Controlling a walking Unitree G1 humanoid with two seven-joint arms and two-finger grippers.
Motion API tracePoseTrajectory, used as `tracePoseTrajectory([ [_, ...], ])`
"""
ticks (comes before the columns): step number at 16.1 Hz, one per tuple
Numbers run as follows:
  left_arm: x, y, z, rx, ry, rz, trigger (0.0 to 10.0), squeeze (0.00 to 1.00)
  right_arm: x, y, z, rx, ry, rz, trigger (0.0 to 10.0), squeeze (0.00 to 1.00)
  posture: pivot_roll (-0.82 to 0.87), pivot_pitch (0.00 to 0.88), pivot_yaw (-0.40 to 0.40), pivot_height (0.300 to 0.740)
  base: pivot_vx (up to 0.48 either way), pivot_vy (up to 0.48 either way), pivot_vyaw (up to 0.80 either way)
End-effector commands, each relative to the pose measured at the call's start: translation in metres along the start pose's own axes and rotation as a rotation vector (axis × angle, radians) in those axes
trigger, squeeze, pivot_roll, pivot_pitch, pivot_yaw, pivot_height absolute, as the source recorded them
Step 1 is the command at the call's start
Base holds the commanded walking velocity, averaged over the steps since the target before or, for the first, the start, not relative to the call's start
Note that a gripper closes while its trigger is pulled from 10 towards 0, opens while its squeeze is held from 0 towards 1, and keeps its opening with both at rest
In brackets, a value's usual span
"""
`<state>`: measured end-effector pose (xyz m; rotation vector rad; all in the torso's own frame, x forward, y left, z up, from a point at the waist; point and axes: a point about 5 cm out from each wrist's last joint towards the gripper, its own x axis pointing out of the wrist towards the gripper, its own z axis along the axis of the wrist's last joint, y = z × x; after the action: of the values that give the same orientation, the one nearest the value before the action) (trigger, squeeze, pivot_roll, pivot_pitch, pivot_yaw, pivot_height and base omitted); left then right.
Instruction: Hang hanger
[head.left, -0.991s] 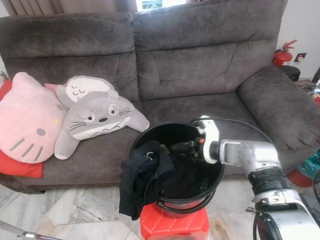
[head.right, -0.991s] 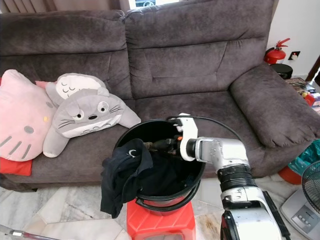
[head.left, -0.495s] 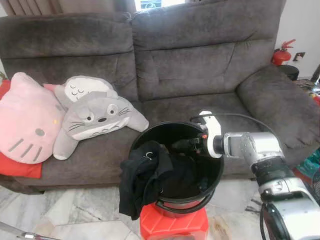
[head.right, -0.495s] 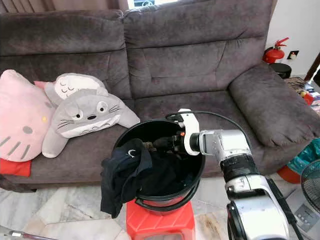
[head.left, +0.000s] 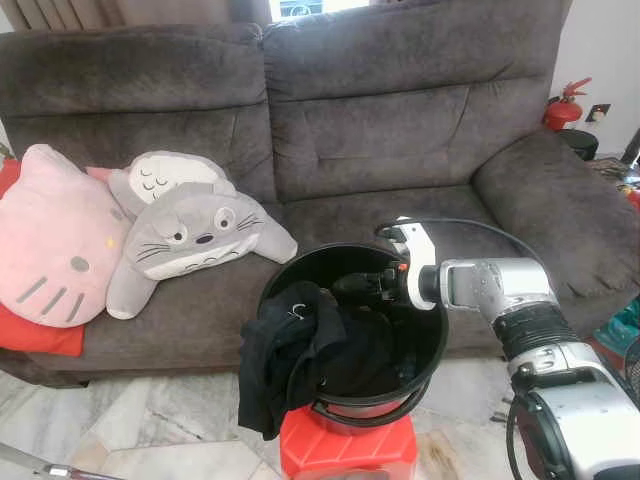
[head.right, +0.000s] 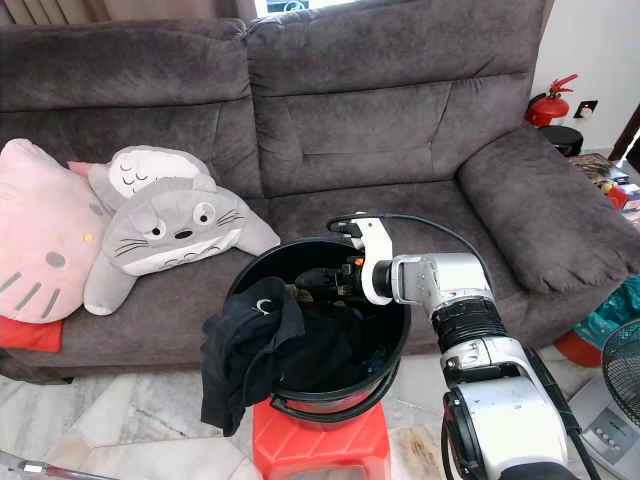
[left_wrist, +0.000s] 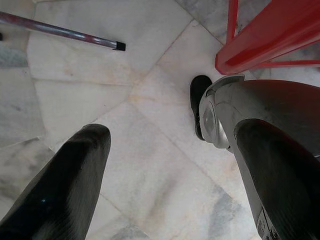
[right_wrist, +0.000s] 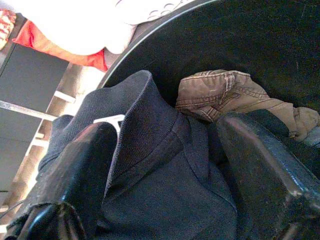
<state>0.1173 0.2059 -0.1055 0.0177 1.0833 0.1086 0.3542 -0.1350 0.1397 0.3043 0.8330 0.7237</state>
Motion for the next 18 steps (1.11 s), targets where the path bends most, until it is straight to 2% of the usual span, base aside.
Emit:
tracePoseTrajectory([
  [1,-0.001,-0.003,-0.006,0.009,0.023,-0.014,10.0,0.0,0.008,0.01,0.009,-0.001,-0.027,0.039,10.0,0.0,-0.16,0.002,0.054,0.74,0.0,0.0,0.0],
  [2,-0.001,-0.003,-0.006,0.006,0.022,-0.012,10.0,0.0,0.018,0.019,0.011,0.015,-0.036,0.081,10.0,0.0,-0.16,0.001,0.053,0.74,0.0,0.0,0.0],
  [7,-0.001,-0.005,-0.007,-0.007,0.023,-0.007,10.0,0.0,0.031,0.03,0.01,0.029,-0.037,0.153,10.0,0.0,-0.14,0.009,0.038,0.74,0.0,0.0,0.0],
  [12,-0.001,-0.005,-0.007,-0.013,0.025,-0.005,10.0,0.0,0.037,0.023,-0.005,0.046,0.028,0.118,10.0,0.0,-0.14,0.013,0.035,0.74,0.0,0.0,0.0],
  [18,-0.001,-0.005,-0.007,-0.011,0.024,-0.004,10.0,0.0,0.043,0.024,-0.011,0.066,0.041,0.126,10.0,0.0,-0.14,0.018,0.035,0.74,0.0,0.0,0.0],
])
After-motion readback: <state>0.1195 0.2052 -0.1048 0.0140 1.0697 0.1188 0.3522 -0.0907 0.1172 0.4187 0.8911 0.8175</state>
